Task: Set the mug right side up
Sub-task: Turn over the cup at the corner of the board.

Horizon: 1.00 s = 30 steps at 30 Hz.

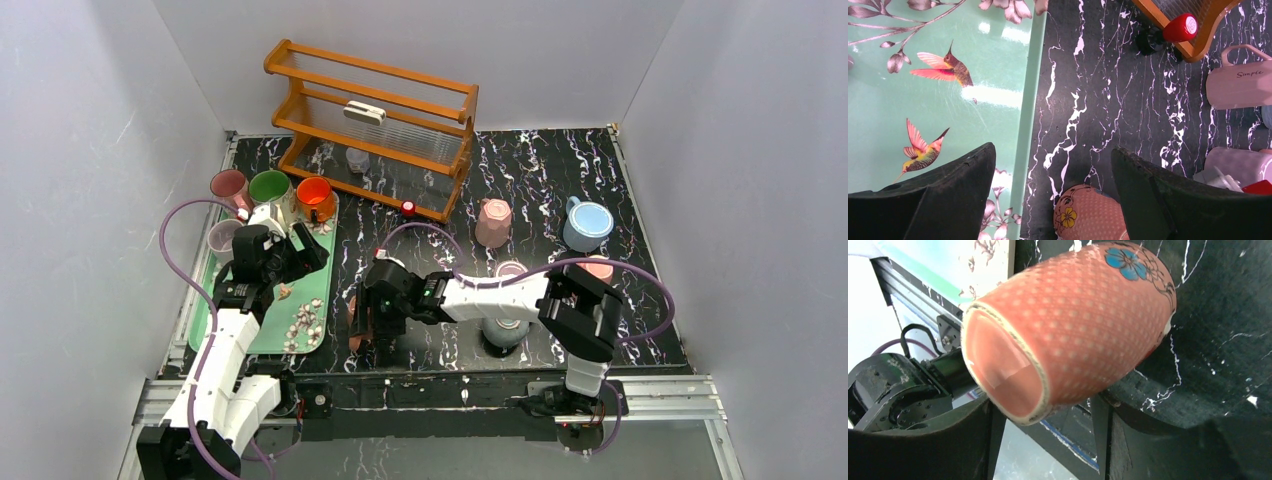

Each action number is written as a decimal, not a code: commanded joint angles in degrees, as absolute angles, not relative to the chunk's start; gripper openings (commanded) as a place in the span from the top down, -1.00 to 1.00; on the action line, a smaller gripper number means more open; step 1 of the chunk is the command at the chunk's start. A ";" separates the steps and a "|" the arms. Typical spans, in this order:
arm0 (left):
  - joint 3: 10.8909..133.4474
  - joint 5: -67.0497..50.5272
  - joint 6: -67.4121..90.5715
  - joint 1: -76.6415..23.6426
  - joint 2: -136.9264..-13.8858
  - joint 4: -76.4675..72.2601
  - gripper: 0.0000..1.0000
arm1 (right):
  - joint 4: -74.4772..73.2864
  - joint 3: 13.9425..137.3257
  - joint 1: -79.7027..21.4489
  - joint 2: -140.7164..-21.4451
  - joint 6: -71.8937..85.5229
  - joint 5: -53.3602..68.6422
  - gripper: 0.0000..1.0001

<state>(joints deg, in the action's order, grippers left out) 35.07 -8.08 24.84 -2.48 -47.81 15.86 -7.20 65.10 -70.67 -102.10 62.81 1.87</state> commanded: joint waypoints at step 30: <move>34.45 -7.62 24.17 -4.74 -45.19 16.51 -0.65 | -21.69 68.64 -70.64 -97.96 51.90 -18.12 -0.10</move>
